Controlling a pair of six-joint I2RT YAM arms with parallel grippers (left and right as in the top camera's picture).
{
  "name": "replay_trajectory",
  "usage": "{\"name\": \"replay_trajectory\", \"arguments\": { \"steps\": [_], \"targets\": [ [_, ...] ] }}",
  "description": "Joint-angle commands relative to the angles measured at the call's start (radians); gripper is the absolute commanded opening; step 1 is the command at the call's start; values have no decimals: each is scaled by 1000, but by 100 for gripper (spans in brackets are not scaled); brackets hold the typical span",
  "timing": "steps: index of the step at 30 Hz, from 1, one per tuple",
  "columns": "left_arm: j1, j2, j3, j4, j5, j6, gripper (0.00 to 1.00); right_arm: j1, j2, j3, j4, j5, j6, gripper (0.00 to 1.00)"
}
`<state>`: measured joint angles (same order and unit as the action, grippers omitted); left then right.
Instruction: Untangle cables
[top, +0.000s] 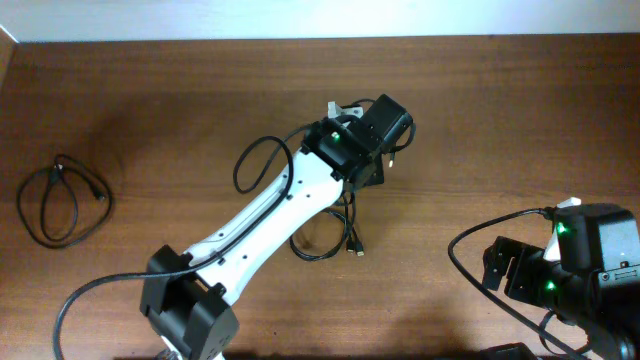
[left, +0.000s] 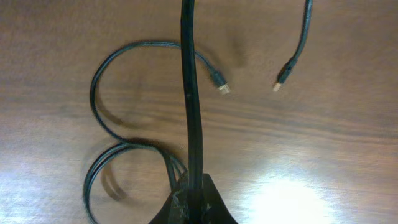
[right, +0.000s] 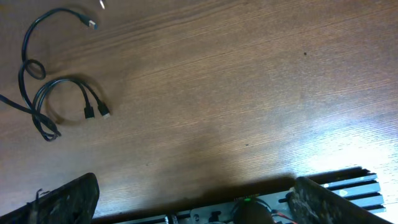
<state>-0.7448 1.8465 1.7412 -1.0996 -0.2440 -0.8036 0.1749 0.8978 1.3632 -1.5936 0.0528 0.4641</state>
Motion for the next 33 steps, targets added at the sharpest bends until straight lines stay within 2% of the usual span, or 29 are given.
{"name": "replay_trajectory", "arguments": {
  "steps": [1, 8, 11, 14, 15, 17, 19, 23, 25, 27, 31, 33],
  "targets": [
    [23, -109, 25, 43, -15, 13, 0, -7, 2, 10, 0, 12, -15, 98],
    [44, -324, 25, 248, -14, 12, 0, -7, 2, 10, 0, 12, -23, 98],
    [44, -382, 25, 277, -14, 12, 0, -7, 2, -10, 6, 12, -22, 98],
    [44, -426, 25, 269, 23, 13, 0, -6, 2, -71, 98, -26, -23, 98],
    [44, -434, 25, 269, 47, 13, 0, -5, 2, -73, 134, -72, -82, 98],
    [44, -447, 25, 269, 100, 17, 0, -5, 2, -74, 249, -352, -374, 98],
    [44, -447, 25, 270, 145, 17, 0, -5, 3, -75, 277, -449, -493, 100],
    [43, -449, 25, 301, 328, 16, 0, -5, 64, -76, 293, -512, -597, 99],
    [44, -449, 25, 323, 414, 16, 0, -5, 114, -76, 292, -568, -683, 99],
    [44, -451, 25, 346, 485, 16, 0, -5, 190, -77, 292, -660, -834, 99],
    [43, -458, 25, 347, 500, 16, 0, -5, 307, -77, 293, -770, -1035, 100],
    [43, -462, 25, 347, 518, 17, 0, -5, 348, -77, 292, -813, -1106, 94]
  ]
}}
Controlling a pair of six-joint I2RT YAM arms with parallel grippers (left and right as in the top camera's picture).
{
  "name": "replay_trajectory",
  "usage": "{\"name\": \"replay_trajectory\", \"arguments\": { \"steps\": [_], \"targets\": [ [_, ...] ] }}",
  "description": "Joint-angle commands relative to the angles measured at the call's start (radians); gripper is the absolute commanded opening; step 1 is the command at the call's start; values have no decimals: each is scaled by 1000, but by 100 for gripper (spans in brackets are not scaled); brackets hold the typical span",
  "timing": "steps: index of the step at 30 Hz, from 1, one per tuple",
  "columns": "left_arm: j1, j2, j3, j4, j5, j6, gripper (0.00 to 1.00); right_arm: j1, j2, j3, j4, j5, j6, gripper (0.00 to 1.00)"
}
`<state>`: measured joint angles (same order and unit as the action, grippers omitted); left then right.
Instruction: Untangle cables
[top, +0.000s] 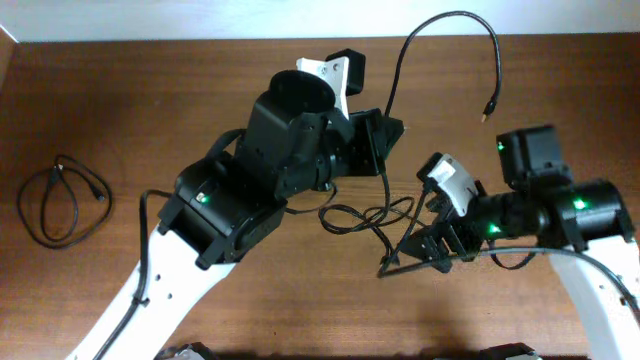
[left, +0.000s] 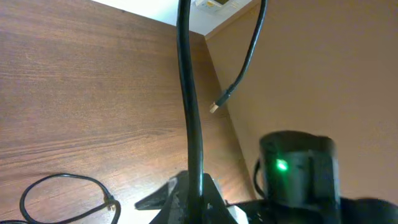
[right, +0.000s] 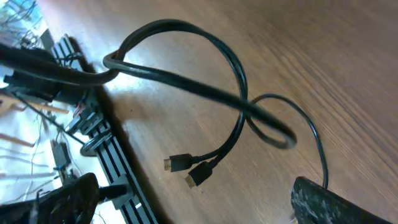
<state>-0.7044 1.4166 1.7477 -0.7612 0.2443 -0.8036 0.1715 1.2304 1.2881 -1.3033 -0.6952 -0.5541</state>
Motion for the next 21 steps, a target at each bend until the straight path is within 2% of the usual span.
{"name": "replay_trajectory", "arguments": {
  "steps": [1, 5, 7, 8, 18, 19, 20, 21],
  "targets": [
    [2, -32, 19, -10, 38, 17, 0, -2, 16, -2, 2, -65, -121, 92],
    [2, -32, 19, -16, 112, 16, 0, -2, 16, -2, 25, -73, -166, 93],
    [2, -32, 19, -17, 158, 16, 0, -2, 16, -2, 10, -166, -311, 93],
    [2, -32, 19, -17, 171, 15, 0, -2, 16, -2, 10, -181, -329, 93],
    [-4, -32, 19, 77, 148, 5, 0, -2, 17, -84, -35, -256, -412, 91],
    [-4, -32, 19, 76, 148, 5, 0, -2, 17, -84, -36, -263, -411, 87],
    [-4, -32, 19, 76, 148, 5, 0, -2, 17, -84, -40, -263, -411, 66],
    [-4, -32, 19, 76, 148, 6, 0, -2, 17, -84, -46, -263, -411, 54]
  ]
}}
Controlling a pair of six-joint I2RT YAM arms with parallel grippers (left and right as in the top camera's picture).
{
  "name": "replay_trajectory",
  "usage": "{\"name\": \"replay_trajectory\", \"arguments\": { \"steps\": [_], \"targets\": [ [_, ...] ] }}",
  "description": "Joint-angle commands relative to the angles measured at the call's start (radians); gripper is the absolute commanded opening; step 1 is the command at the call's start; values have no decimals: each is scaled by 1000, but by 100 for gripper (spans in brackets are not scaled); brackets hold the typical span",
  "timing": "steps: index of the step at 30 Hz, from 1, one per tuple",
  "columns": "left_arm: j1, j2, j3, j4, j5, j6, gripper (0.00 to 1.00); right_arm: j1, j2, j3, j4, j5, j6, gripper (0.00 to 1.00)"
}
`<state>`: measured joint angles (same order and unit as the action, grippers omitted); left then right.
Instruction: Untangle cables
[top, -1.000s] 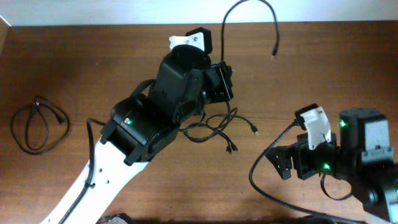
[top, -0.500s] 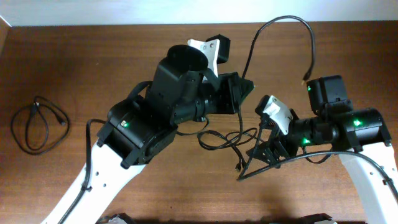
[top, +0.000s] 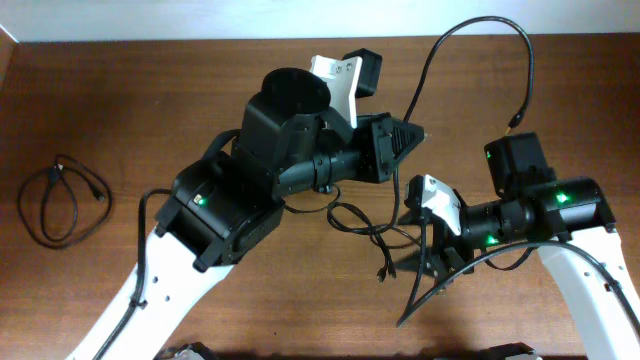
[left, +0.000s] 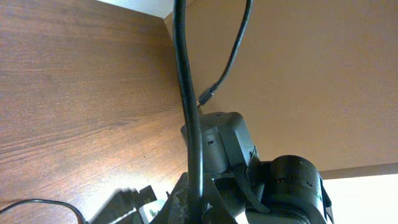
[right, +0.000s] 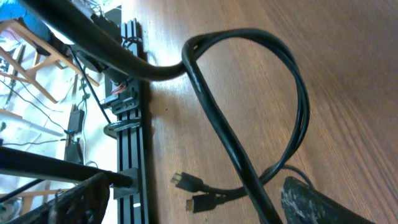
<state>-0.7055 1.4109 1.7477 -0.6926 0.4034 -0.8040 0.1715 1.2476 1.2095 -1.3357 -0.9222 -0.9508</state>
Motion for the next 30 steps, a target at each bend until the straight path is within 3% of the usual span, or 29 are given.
{"name": "replay_trajectory", "arguments": {
  "steps": [1, 2, 6, 7, 10, 14, 17, 25, 30],
  "targets": [
    [-3, -27, 19, 6, -11, 6, 0, -2, 0, -5, -19, -36, -13, 42],
    [-3, -27, 19, 2, -11, 7, 0, -2, 0, -5, -30, -37, -10, 24],
    [-3, -26, 19, -30, -34, 14, 0, -2, 0, -5, -72, -36, 3, 8],
    [-3, -26, 19, -38, -35, 14, 0, -2, 0, -5, -71, -36, 66, 4],
    [-3, -26, 19, -129, -184, 14, 0, -3, 0, -4, -60, -36, 199, 4],
    [-3, -26, 19, -245, -296, 14, 0, -4, 0, -4, -51, -35, 217, 4],
    [-3, -26, 19, -358, -452, 13, 0, -4, 0, -4, -18, -7, 311, 4],
    [-3, -26, 19, -559, -731, 13, 0, -4, 0, -4, 149, 360, 786, 4],
    [0, -26, 19, -612, -924, 13, 0, -33, 0, 3, 154, 401, 840, 4]
  ]
}}
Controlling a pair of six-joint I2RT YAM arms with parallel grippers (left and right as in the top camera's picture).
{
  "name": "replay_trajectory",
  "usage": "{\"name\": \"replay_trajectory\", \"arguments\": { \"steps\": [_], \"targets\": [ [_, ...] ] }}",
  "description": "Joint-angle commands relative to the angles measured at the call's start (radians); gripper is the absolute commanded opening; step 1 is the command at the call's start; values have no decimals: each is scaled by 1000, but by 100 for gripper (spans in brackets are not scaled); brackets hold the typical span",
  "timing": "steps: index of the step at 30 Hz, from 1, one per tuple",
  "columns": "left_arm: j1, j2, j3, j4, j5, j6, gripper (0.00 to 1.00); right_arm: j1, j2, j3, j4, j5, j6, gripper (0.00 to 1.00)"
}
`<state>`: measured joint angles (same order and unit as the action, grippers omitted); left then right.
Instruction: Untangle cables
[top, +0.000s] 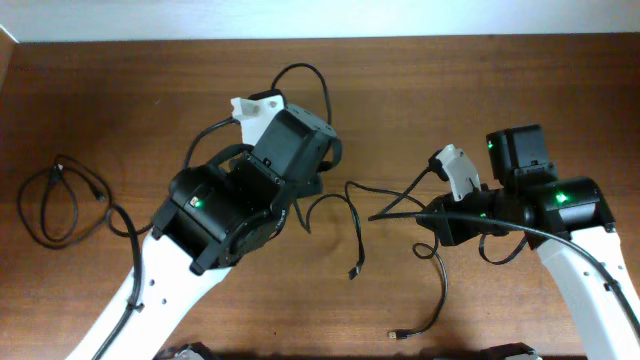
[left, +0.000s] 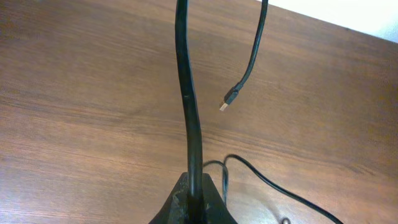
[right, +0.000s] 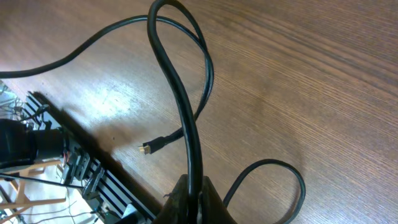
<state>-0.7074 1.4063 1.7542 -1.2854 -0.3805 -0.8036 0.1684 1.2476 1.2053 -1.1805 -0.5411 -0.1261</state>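
My left gripper (left: 194, 194) is shut on a black cable (left: 186, 93) that rises from the jaws and curls back to a small plug (left: 229, 101). From overhead that cable loops (top: 305, 70) past the left wrist. My right gripper (right: 194, 190) is shut on a second black cable (right: 180, 81), which loops over the table and ends in a plug (right: 149, 149). In the overhead view the right gripper (top: 428, 215) sits right of centre. Cable strands (top: 355, 230) trail between the two arms, and one tail (top: 440, 300) runs toward the front edge.
A separate coiled black cable (top: 60, 200) lies at the far left of the wooden table (top: 150, 80). The right arm's body (top: 570, 220) fills the right side. Black rails and clutter (right: 68, 162) show beyond the table edge in the right wrist view.
The right gripper was open beside the hanging cables and is now shut on one. The left arm has come down and back to the left, its cable still held. The strands now lie spread.
At first the left gripper was shut on a cable low over the tangle at mid-table, and the right arm was parked at the right, open. Then the left held the cable high with the open right gripper beside the hanging loops. Now each gripper holds one cable, apart.
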Motion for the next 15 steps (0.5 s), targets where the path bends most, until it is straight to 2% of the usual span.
{"name": "replay_trajectory", "arguments": {
  "steps": [1, 7, 15],
  "targets": [
    [29, -21, 12, -37, -152, 13, 0, -70, 0, 8, -13, 19, 24, 4],
    [150, -21, 12, -50, -151, 13, 0, -220, 0, 8, -35, 31, 56, 4],
    [344, -62, 12, -148, -151, 12, 0, -222, 0, 7, -41, 95, 56, 4]
  ]
}}
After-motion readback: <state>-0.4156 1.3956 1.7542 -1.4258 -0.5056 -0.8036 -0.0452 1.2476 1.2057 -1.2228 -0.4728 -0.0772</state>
